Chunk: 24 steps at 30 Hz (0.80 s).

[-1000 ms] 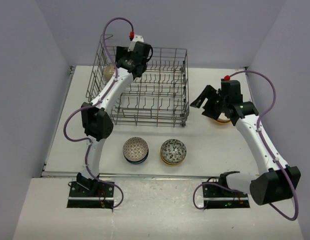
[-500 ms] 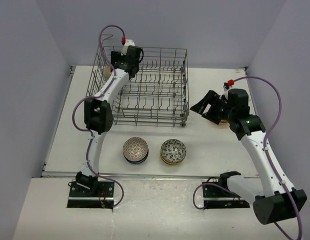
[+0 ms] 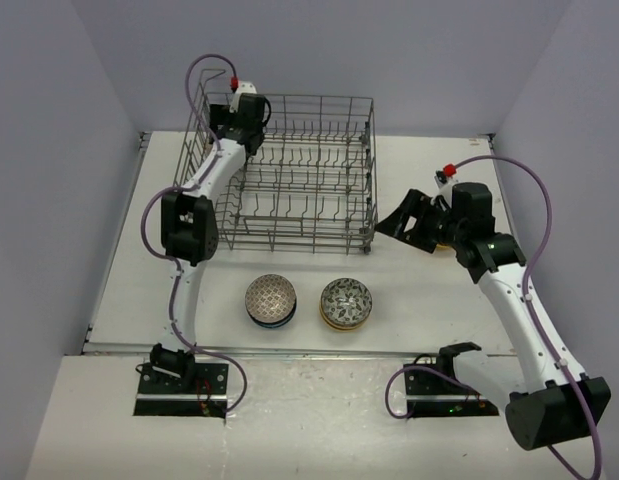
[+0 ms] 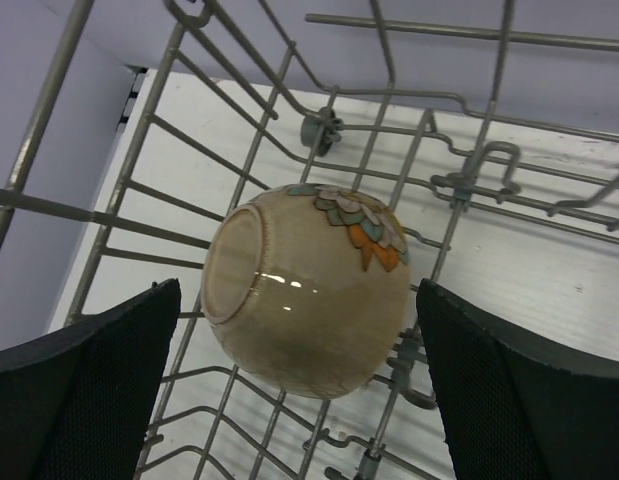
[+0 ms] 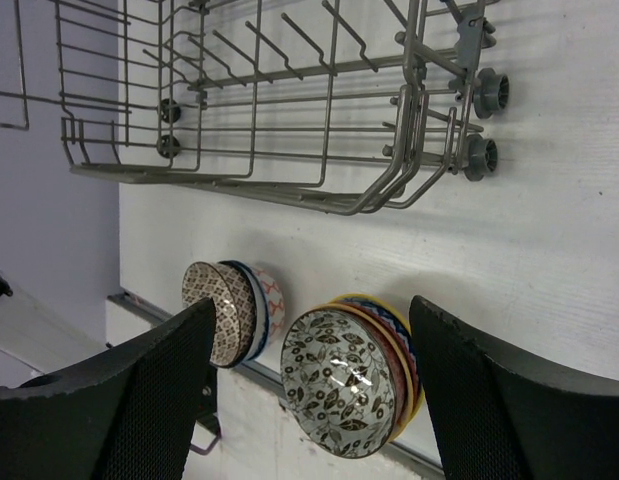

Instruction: Unload the bowls from the dish rack

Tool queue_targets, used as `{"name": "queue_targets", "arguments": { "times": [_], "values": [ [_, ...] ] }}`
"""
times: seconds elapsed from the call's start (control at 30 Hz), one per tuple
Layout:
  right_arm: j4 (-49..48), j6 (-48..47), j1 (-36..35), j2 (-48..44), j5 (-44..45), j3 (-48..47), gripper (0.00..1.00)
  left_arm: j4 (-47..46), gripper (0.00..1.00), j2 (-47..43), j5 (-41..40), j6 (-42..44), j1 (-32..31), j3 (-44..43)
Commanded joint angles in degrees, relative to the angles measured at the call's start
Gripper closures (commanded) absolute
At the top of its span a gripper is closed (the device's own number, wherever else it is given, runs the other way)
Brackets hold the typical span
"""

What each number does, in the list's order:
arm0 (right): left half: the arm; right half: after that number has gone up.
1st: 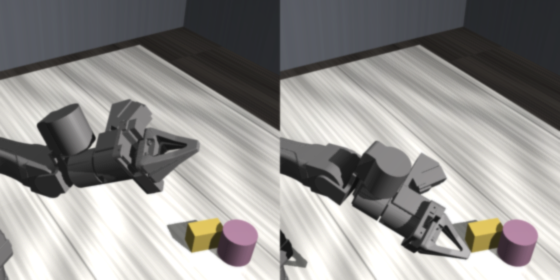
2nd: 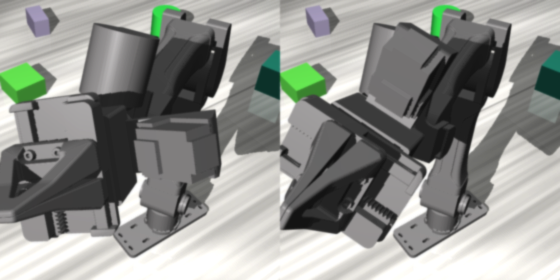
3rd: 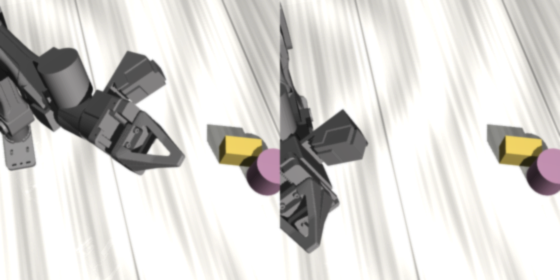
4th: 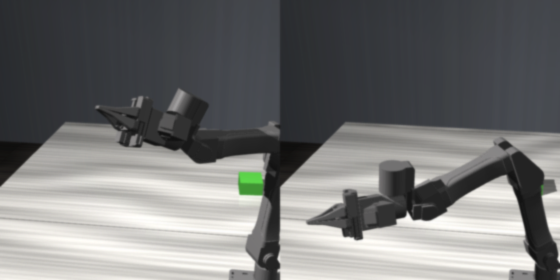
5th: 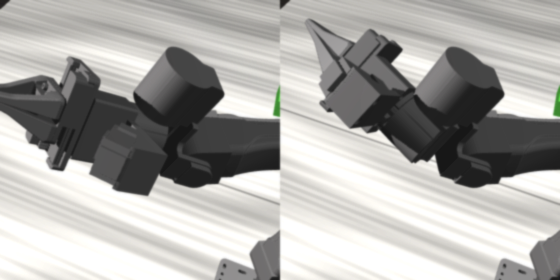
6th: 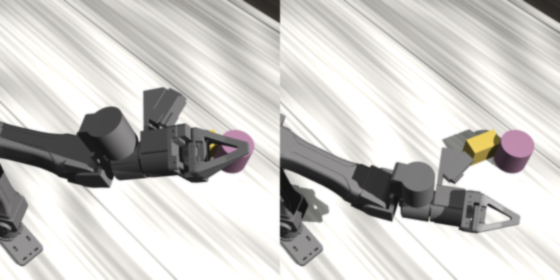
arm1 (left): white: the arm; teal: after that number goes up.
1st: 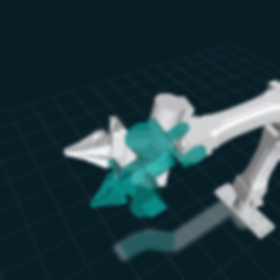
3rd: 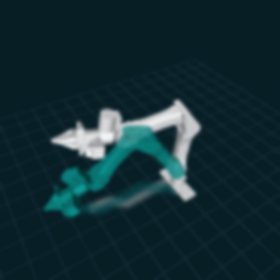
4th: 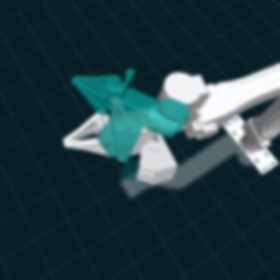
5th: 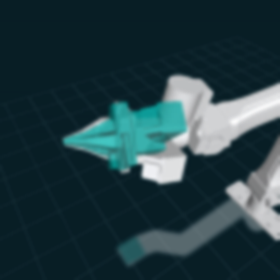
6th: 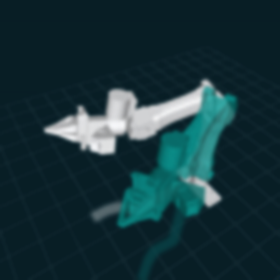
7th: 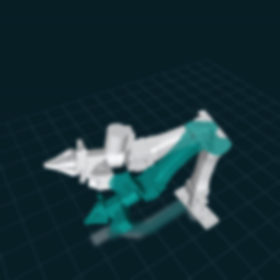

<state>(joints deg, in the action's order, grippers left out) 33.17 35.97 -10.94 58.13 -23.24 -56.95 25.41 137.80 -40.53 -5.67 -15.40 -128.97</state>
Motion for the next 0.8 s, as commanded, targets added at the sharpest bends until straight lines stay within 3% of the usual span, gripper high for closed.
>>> {"name": "queue_targets", "arguments": {
  "times": [0.0,0.13,0.3,0.77],
  "values": [
    [-2.05,-2.65,-0.22,0.14,-3.12,0.79,0.21,-4.23,0.0,-0.34,1.69,1.98,-1.91,-0.23],
    [-2.41,-2.66,-0.14,0.06,-4.7,0.96,0.21,-3.79,0.0,1.24,-1.64,3.12,-2.97,0.55],
    [-2.32,-2.74,-0.22,-0.91,-4.79,0.79,0.21,-3.52,0.0,2.04,-11.31,4.87,-2.97,2.66],
    [-4.69,-2.57,-0.22,-0.91,-4.0,3.6,0.21,-3.97,0.0,3.53,-9.03,4.97,-0.77,4.34]
  ]
}}
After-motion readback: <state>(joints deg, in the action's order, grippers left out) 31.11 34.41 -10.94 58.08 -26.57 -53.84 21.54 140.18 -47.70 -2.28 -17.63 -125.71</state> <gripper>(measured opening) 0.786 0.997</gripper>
